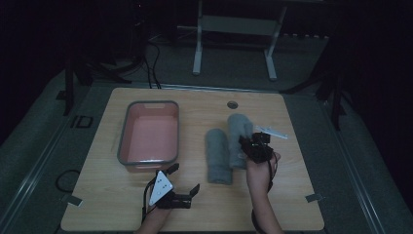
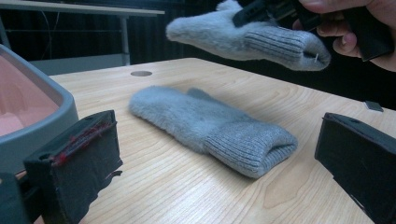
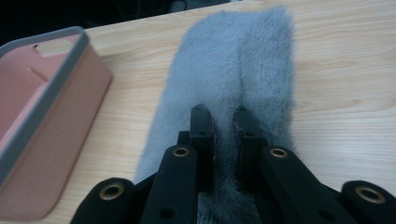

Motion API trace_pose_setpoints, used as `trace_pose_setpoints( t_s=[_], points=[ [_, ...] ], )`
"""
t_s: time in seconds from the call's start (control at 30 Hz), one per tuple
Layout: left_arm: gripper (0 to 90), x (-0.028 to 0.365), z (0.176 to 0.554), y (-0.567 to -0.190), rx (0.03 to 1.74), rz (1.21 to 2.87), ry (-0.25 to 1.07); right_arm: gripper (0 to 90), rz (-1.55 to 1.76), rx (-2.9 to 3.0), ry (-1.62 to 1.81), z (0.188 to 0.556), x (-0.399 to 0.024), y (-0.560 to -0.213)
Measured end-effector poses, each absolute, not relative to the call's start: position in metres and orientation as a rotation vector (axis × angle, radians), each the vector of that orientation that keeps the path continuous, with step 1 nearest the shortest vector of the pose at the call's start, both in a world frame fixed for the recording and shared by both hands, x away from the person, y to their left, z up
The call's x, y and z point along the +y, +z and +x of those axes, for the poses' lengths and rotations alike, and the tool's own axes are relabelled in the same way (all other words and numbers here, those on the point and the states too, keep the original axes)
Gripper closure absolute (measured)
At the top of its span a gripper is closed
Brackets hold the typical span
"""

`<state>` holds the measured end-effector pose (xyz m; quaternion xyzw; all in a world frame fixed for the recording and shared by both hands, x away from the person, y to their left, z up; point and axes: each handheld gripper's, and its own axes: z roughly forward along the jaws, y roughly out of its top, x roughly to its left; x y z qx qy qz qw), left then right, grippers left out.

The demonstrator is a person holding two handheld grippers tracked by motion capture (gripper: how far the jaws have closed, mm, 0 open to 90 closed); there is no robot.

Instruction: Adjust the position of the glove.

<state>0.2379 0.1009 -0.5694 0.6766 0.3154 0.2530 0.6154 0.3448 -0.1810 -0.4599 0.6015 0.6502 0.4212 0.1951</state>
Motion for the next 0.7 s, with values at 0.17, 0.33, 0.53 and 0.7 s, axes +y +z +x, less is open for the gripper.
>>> trace_pose_setpoints(
  t_s=[0.17,0.33,0.53,0.7],
  points=[
    [0.2,0.101,0.238,-0.569,0.727,1.56,0.581,81.5,1.643,1.839,1.193,0.342,-0.159,-0.459],
    [0.2,0.101,0.238,-0.569,0.724,1.563,0.58,81.5,1.631,1.883,1.187,0.341,-0.141,-0.466],
    [0.2,0.101,0.238,-0.569,0.723,1.563,0.579,81.5,1.637,1.921,1.163,0.338,-0.13,-0.478],
    [0.2,0.101,0.238,-0.569,0.723,1.562,0.579,81.5,1.653,1.931,1.136,0.338,-0.129,-0.489]
  ],
)
